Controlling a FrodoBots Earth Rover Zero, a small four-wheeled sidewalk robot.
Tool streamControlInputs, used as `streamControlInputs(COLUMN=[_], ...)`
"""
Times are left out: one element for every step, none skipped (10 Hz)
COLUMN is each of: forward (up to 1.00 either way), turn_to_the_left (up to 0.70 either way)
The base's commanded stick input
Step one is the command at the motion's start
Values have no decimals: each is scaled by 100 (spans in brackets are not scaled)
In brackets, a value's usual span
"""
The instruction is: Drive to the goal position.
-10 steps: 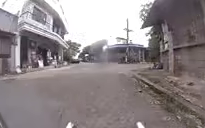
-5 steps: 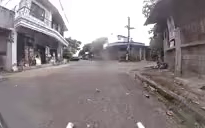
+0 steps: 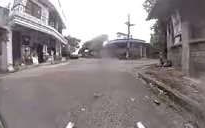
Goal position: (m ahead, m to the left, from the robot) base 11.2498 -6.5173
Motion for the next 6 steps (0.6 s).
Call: streamControlInputs(forward=[70,70,70,70,70,70], turn_to_the_left=[0,0,0,0,0,0])
